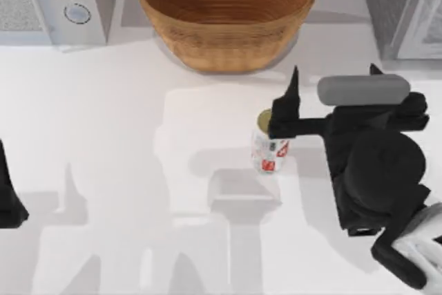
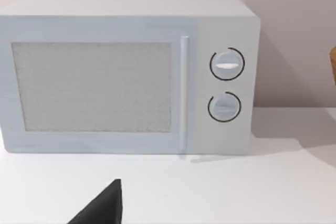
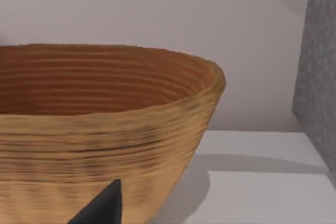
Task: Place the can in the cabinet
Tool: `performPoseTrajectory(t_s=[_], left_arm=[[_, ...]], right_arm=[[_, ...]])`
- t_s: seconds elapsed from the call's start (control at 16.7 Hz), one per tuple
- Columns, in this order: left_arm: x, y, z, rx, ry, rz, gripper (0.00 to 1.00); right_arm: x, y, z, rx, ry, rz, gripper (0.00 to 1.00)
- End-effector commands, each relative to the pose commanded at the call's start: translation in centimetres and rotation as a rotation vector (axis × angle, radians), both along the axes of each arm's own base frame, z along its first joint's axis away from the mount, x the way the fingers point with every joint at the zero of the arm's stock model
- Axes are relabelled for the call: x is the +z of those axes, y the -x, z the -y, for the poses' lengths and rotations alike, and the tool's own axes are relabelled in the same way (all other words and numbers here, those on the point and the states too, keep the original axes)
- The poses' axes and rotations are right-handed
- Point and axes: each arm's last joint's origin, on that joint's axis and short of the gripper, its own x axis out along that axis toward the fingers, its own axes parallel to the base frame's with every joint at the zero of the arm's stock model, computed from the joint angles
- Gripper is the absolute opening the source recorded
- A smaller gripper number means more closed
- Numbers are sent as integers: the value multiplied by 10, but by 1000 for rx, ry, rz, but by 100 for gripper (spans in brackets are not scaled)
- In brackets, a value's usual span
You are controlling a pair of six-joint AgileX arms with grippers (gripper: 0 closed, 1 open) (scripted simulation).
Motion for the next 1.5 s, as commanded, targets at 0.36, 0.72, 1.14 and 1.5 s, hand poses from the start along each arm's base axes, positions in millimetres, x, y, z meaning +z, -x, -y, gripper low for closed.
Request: performPoseTrajectory(t_s=[0.36,0.72,1.14,1.5], left_arm=[[0,0,0,0,0,0,100],[0,0,0,0,0,0,100],[0,0,0,0,0,0,100],[0,0,0,0,0,0,100]], right_arm=[[-86,23,-58,-25,-5,-2,100],[-126,42,-70,-40,-6,-4,100],[-128,31,-71,-41,-6,-5,100],[-126,-14,-70,-40,-6,-4,100]])
